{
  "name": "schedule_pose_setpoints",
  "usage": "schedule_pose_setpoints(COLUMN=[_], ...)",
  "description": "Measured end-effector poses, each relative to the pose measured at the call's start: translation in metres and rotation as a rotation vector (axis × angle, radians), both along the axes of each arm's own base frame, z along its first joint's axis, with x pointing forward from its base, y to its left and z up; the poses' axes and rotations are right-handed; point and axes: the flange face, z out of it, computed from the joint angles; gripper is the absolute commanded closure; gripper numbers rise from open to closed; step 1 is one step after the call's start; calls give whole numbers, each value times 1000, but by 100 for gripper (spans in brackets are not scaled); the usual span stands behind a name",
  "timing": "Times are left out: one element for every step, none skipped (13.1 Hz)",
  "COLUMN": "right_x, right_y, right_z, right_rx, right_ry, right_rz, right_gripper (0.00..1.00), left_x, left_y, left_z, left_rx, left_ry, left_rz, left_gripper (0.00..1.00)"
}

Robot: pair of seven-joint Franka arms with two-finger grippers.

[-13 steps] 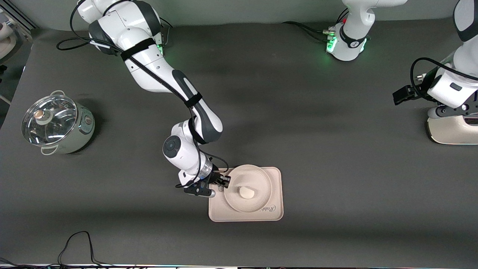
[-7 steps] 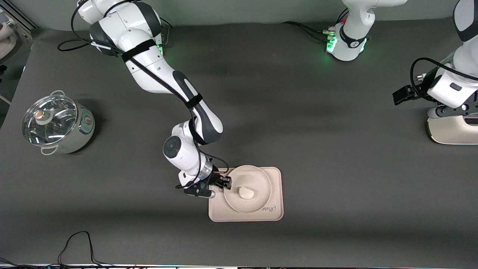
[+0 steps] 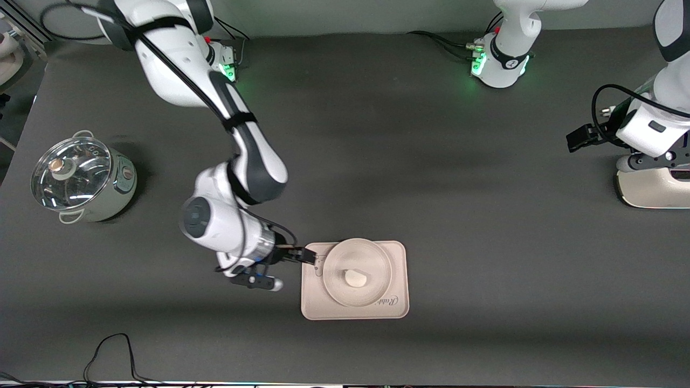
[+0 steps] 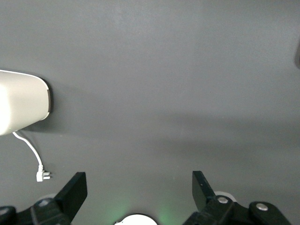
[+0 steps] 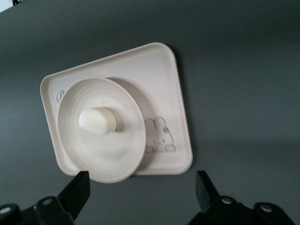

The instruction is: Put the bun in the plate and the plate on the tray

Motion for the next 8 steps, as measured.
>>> schedule_pose_setpoints(right_x=[-3,-7,-13,-20,-28,-37,-49,-62], right_y=[-16,-32,-49,-67,-88,-112,-138,-161], right_z=[29,57,86,112,138,161,181,198], right_rx=[-26,-61,-92,-109,-109,-102,-103,-118], right_ry=[15,26,40,59,78,94,99,91], right_rz=[15,30,43,46,38,30,39,60], right_gripper=[0,0,0,0,0,0,0,0], left_x=[0,0,0,0,0,0,0,0], left_y=[0,0,0,0,1,1,1,2], left_z=[0,0,0,0,0,0,0,0], left_rx=[0,0,0,0,0,0,0,0], left_ry=[0,0,0,1,2,2,2,2], left_rz=[0,0,0,1,1,2,3,3], left_gripper=[0,0,0,0,0,0,0,0])
